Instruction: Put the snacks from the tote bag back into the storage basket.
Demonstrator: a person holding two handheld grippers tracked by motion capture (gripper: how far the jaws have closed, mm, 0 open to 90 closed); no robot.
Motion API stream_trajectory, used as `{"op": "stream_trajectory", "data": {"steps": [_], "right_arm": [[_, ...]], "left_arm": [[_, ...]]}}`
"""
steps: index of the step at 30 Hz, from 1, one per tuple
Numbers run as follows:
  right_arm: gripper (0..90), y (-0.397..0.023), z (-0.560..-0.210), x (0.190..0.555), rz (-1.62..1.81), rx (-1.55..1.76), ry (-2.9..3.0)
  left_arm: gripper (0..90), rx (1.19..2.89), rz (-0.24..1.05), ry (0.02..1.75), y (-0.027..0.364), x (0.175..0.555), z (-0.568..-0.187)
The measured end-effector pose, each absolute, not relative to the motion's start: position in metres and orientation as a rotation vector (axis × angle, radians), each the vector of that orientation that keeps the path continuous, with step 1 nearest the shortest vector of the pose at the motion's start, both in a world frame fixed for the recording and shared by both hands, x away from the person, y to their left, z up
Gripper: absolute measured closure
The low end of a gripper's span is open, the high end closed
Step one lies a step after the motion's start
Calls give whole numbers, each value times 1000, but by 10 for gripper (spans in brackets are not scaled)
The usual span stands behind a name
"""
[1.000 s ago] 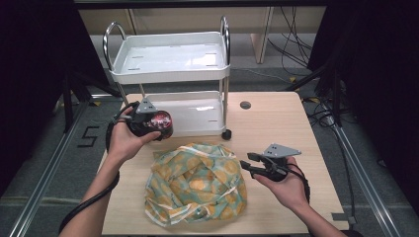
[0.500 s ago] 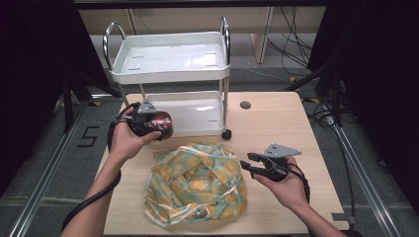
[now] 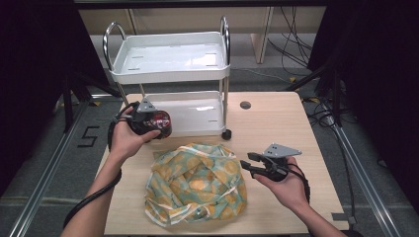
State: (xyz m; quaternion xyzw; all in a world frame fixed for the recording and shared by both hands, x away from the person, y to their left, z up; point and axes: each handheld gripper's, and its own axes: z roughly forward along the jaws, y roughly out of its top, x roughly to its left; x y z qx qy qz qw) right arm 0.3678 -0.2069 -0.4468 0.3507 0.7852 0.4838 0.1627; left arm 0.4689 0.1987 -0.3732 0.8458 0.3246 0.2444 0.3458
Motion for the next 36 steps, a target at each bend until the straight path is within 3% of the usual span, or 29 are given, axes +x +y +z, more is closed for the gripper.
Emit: {"op": "stream_trajectory", "data": {"steps": [36], "right_arm": [[564, -208, -447, 369, 1357, 964, 2264]], "left_arm": [[254, 2200, 652, 855, 195, 480, -372]]}}
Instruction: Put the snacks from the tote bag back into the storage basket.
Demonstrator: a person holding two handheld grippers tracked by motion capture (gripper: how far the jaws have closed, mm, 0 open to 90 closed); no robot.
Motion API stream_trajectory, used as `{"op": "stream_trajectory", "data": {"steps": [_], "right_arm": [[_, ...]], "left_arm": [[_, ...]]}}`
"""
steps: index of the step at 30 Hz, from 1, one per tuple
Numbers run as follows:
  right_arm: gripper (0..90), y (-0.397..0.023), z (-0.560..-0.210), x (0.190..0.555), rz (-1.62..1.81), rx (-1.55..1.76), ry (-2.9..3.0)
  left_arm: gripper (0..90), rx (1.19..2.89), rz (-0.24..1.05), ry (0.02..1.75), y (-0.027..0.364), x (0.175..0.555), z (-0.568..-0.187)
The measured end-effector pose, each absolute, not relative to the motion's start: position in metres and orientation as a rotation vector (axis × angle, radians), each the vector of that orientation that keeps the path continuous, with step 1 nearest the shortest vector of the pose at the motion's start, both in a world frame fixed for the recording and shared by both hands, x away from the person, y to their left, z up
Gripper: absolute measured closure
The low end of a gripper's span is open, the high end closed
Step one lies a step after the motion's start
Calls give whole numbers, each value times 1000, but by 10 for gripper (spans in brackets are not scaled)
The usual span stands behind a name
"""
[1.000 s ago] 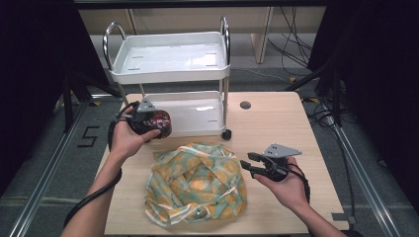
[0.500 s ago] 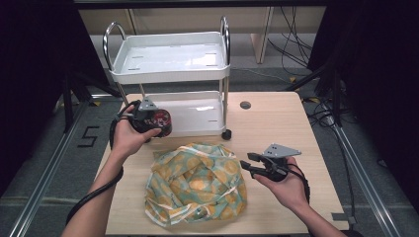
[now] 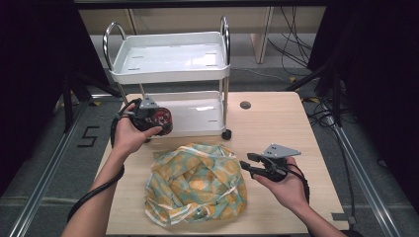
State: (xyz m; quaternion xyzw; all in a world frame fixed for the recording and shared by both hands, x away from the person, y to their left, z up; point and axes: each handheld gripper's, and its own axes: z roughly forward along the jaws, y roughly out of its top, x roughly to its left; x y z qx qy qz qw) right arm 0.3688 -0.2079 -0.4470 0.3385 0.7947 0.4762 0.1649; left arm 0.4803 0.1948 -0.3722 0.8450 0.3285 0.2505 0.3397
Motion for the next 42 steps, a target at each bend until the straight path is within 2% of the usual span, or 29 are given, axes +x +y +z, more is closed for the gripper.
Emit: {"op": "stream_trajectory", "data": {"steps": [42], "right_arm": [[566, -206, -447, 368, 1372, 990, 2277]], "left_arm": [[254, 2174, 654, 930, 197, 494, -381]]}}
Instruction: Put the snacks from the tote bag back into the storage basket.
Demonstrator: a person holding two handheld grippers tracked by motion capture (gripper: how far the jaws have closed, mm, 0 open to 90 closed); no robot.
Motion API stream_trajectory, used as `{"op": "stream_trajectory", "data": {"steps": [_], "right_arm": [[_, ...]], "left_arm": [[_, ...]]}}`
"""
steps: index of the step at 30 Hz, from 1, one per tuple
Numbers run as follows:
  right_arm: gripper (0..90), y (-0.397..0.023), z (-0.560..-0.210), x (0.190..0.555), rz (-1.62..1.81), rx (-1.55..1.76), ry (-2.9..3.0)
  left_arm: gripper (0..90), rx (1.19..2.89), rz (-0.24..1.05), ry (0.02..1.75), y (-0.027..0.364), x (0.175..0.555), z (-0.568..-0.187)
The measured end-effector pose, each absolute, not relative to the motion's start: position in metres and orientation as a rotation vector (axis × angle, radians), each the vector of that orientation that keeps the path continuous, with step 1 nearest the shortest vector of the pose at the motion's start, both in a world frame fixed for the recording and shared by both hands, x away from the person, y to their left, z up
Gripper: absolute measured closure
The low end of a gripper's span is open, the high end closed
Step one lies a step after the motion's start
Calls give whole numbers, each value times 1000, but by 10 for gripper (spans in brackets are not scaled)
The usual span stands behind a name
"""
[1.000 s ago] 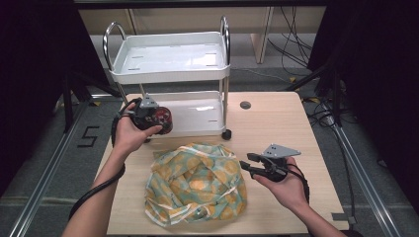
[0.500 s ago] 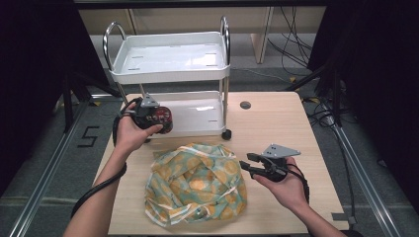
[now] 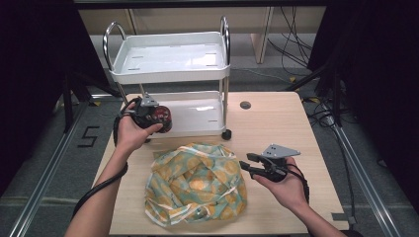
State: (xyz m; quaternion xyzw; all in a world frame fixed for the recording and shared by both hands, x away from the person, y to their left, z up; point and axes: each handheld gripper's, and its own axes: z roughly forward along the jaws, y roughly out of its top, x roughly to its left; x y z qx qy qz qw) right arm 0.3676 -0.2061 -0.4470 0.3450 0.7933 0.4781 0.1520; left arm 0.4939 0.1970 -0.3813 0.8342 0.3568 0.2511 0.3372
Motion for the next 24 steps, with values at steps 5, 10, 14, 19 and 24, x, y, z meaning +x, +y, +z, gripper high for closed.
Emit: {"op": "stream_trajectory", "data": {"steps": [5, 10, 14, 19, 24], "right_arm": [[566, -206, -447, 367, 1375, 1008, 2265], [566, -206, -447, 367, 1366, 996, 2263], [566, -207, -447, 368, 1367, 970, 2264], [566, -207, -446, 367, 1353, 973, 2280], [566, -205, -447, 367, 1363, 981, 2275]], "left_arm": [[253, 2166, 659, 936, 197, 495, -383], [253, 2150, 655, 967, 195, 496, -385], [253, 2170, 682, 945, 196, 499, -384], [253, 2167, 686, 963, 195, 500, -385], [253, 2153, 690, 973, 194, 502, -387]]}}
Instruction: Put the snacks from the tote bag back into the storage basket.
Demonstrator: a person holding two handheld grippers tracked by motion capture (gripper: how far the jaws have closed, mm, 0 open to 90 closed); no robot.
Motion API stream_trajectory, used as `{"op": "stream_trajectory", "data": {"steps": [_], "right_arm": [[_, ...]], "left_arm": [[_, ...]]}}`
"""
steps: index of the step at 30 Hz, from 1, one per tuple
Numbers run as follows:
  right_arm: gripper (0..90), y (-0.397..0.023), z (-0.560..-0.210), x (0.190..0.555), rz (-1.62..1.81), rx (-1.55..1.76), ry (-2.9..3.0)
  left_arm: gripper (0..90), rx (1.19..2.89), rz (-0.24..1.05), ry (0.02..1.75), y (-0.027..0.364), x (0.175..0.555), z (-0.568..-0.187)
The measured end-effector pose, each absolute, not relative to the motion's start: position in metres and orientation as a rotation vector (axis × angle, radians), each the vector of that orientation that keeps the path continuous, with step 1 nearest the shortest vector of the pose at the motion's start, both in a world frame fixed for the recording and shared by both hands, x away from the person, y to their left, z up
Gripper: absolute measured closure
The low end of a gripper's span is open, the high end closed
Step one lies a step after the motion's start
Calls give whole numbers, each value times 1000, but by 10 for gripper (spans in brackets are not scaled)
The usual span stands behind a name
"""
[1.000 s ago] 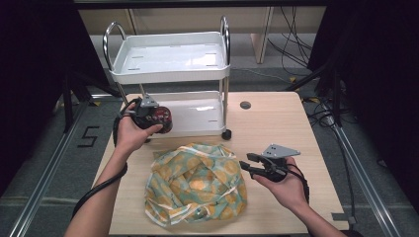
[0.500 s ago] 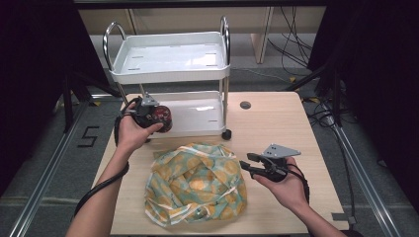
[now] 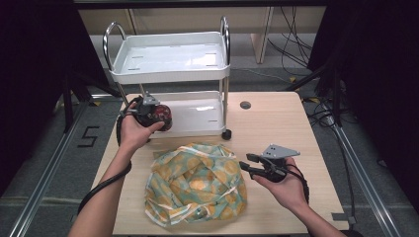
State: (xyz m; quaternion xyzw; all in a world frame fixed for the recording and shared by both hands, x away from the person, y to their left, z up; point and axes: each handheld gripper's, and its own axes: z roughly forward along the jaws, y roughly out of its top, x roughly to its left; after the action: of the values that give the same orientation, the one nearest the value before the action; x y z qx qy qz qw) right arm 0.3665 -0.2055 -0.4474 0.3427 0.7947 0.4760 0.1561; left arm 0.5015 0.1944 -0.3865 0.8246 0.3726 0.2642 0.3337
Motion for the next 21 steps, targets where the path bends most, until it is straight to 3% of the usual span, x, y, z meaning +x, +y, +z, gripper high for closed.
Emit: {"op": "stream_trajectory", "data": {"steps": [21], "right_arm": [[567, -205, -447, 365, 1363, 1005, 2288]], "left_arm": [[253, 2157, 686, 941, 191, 510, -392]]}}
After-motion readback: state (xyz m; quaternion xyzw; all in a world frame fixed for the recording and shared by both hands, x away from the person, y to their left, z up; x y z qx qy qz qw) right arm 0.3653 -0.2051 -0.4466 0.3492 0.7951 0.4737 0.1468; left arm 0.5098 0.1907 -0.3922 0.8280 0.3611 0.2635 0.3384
